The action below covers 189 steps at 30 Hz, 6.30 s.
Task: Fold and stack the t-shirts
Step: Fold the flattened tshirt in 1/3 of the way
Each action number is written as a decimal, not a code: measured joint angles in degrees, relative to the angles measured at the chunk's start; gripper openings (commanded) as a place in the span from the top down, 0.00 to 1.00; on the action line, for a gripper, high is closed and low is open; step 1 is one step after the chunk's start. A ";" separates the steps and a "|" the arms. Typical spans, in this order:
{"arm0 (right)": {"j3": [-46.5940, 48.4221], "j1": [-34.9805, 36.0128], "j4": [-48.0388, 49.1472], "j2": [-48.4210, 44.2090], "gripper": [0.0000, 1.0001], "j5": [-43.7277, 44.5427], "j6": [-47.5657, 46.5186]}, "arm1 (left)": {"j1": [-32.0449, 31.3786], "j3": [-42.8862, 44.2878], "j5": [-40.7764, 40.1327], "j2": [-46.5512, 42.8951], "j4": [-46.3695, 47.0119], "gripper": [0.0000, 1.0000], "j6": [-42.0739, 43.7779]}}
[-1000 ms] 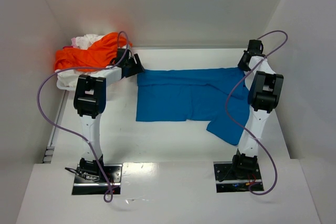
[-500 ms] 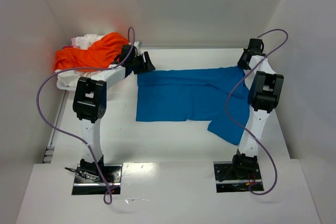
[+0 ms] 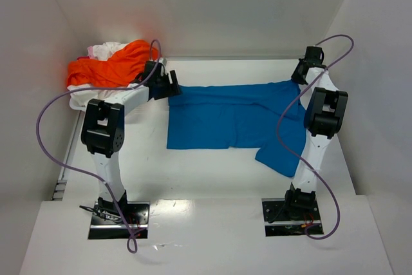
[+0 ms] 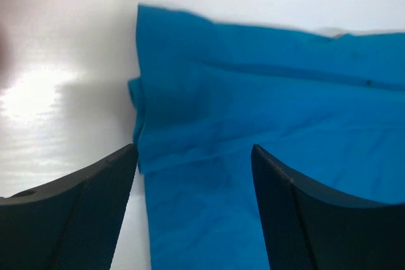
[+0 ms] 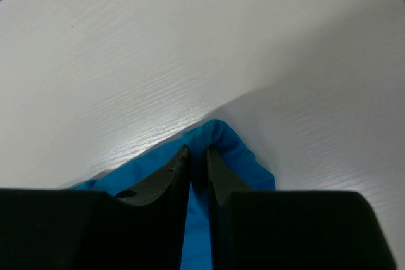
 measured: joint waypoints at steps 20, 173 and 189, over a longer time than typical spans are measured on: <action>2.32 0.00 0.37 0.04 0.61 -0.96 -0.37 | 0.00 -4.98 -2.97 0.09 1.95 0.41 -3.02; 4.09 17.92 -1.03 -10.32 0.41 -3.17 -5.07 | -6.91 1.18 -0.26 -1.86 2.34 0.26 15.65; 7.98 22.69 -5.79 0.02 0.45 -7.06 -5.64 | -6.67 0.68 3.02 2.45 4.48 0.26 15.08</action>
